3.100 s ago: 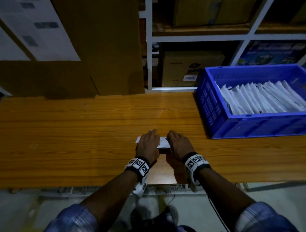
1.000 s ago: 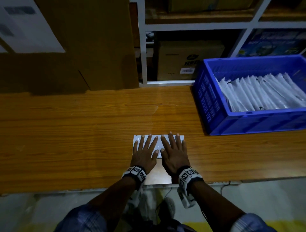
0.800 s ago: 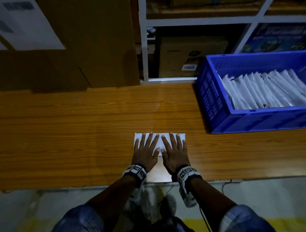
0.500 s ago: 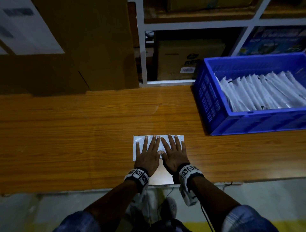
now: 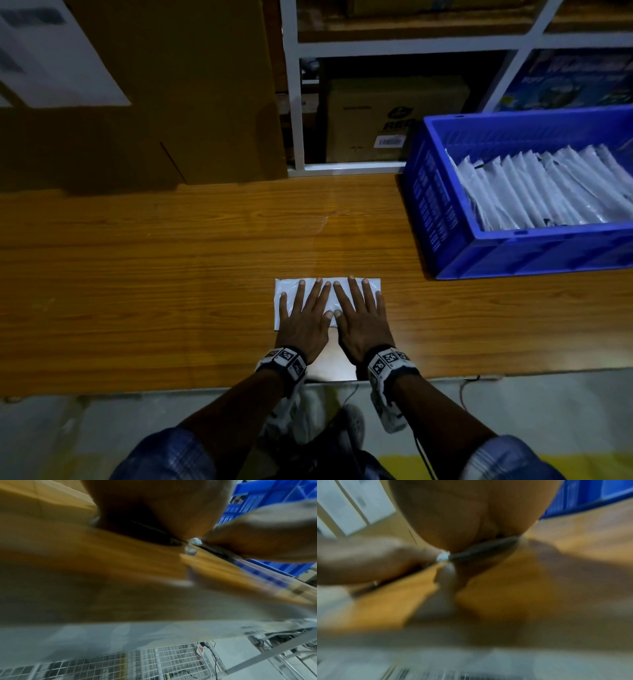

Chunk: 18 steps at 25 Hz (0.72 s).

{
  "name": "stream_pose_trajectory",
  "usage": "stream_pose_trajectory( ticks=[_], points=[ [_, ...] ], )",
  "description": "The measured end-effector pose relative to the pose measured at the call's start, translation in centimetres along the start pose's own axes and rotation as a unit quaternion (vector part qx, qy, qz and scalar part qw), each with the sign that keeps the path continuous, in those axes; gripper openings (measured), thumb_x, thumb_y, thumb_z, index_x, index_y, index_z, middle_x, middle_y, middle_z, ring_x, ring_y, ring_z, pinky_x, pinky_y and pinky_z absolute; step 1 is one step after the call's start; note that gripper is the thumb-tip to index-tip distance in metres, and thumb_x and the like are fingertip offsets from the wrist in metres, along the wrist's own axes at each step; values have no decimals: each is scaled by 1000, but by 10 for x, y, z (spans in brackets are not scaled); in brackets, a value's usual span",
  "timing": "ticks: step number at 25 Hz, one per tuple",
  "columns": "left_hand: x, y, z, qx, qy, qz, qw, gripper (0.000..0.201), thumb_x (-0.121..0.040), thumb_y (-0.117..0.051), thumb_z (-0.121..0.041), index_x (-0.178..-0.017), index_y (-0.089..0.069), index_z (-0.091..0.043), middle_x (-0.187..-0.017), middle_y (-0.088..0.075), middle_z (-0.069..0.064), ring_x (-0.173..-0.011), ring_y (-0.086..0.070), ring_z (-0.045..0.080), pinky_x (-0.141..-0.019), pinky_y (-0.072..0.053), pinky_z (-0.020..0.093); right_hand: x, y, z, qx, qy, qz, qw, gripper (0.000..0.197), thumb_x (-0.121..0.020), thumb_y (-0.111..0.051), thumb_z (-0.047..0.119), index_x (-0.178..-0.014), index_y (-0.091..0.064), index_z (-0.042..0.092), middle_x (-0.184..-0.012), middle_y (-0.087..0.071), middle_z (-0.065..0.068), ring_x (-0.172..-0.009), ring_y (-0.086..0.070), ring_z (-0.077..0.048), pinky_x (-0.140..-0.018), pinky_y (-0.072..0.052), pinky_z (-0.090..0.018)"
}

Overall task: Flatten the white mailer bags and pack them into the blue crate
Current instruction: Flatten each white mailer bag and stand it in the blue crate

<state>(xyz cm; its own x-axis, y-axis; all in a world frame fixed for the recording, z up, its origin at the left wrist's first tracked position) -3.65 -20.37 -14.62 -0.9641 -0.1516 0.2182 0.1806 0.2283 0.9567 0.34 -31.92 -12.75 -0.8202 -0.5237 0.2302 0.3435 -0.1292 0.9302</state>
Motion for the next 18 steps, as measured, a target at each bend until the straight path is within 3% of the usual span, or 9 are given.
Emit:
stream_pose_trajectory(
  ticks=[3, 6, 12, 15, 18],
  points=[
    [0, -3, 2, -5, 2, 5, 1000, 61, -101, 0, -48, -160, 1, -31, -166, 9, -11, -154, 10, 20, -120, 1, 57, 0, -2, 0, -2, -5, -10, 1000, 57, -103, -13, 45, -155, 8, 37, -162, 21, 5, -147, 26, -19, -121, 9, -49],
    [1, 0, -1, 1, -6, 5, 1000, 62, -98, 11, -49, -158, 8, -34, -165, 16, -12, -152, 18, 18, -120, 7, 55, -2, 0, -1, 2, 0, -13, 1000, 56, -104, -11, 45, -156, 7, 37, -163, 20, 4, -148, 25, -19, -121, 9, -49],
    [-1, 1, -1, -10, -3, 23, 1000, 64, -96, 15, -51, -157, 13, -33, -163, 23, -13, -151, 22, 18, -120, 10, 55, -4, -2, -2, 4, 2, -4, 1000, 56, -103, -9, 46, -155, 8, 36, -162, 20, 4, -147, 26, -19, -119, 13, -47],
    [-2, -1, 1, -19, -13, 49, 999, 62, -99, 3, -53, -156, 18, -33, -162, 27, -13, -150, 26, 18, -120, 12, 54, -3, -2, -2, -1, 4, 4, 1000, 56, -102, -9, 47, -155, 9, 37, -162, 22, 4, -147, 26, -19, -119, 15, -46],
    [0, 6, 5, -7, -47, 60, 997, 79, -97, -23, -62, -156, 18, -31, -163, 25, -13, -149, 27, 17, -120, 16, 52, -2, -2, -4, -2, 2, 18, 1000, 57, -102, -8, 47, -153, 14, 38, -160, 26, 6, -146, 29, -18, -119, 16, -46]
  ],
)
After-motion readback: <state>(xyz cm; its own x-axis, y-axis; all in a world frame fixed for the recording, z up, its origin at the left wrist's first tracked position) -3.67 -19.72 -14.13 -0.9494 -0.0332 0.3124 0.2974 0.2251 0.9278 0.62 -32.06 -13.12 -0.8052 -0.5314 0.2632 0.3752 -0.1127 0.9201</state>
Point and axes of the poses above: each hand's wrist, its own x-axis away from the middle knuckle, its own y-axis out of the back of the hand, z = x × y, the point moved 9 cm from there along -x, towards the middle knuckle
